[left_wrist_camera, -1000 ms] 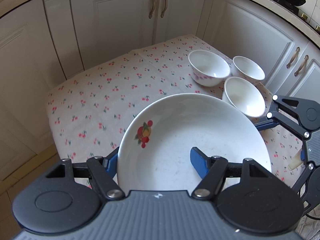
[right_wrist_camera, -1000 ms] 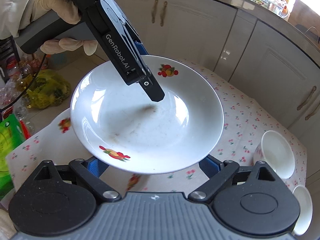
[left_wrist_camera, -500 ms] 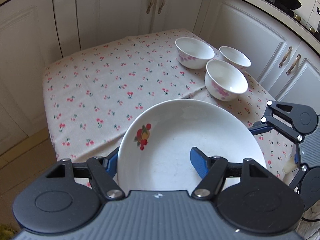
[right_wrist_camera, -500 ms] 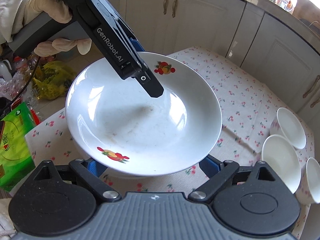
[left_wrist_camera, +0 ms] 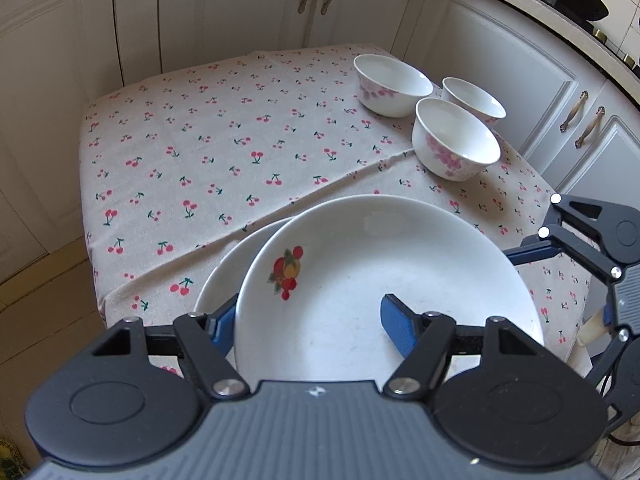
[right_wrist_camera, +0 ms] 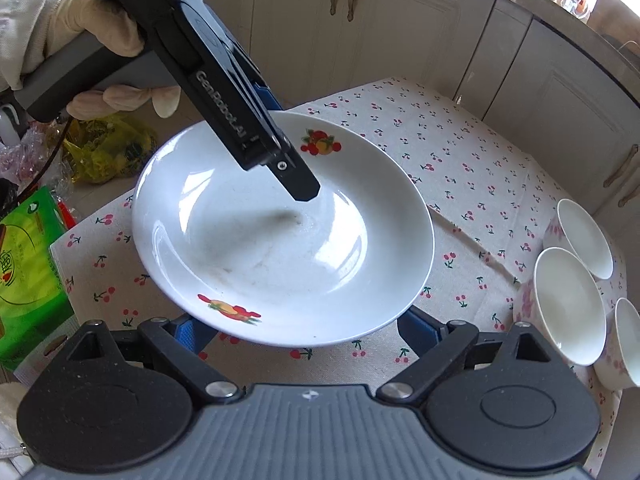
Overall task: Organize plates and bowls
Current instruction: 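Lower the fruit-decal plate onto the plate stack and open the left tool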
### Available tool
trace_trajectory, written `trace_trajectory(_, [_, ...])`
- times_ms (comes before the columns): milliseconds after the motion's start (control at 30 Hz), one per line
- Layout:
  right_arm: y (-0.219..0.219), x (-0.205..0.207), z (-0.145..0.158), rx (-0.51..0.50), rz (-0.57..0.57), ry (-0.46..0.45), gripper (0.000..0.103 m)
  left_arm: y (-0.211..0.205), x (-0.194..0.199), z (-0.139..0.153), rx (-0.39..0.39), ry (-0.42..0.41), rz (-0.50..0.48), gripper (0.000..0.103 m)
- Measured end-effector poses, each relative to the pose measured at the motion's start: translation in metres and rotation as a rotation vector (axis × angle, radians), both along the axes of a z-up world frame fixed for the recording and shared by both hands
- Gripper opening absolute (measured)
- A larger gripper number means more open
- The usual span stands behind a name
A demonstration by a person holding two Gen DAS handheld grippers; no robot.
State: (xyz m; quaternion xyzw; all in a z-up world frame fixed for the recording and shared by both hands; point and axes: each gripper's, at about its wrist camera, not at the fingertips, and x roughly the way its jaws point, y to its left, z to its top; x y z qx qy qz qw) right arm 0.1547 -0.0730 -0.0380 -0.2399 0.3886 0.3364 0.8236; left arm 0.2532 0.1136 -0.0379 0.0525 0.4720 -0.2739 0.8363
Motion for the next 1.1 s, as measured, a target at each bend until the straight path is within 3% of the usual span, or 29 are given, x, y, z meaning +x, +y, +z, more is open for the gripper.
trace_trajectory(400, [0.008,-0.007,0.0,-0.036,0.022,-0.003,0.097,0.002,0.005,-0.012,-0.003,0.029,-0.001,0.072])
trace_trajectory(867, [0.009,-0.009,0.004,-0.034,0.023,0.006,0.098,-0.015,0.004,-0.007,0.135,0.027,-0.072,0.08])
trace_trajectory(1100, [0.009,-0.009,0.005,-0.022,0.019,0.01,0.099,-0.011,0.004,-0.004,0.132,0.015,-0.066,0.081])
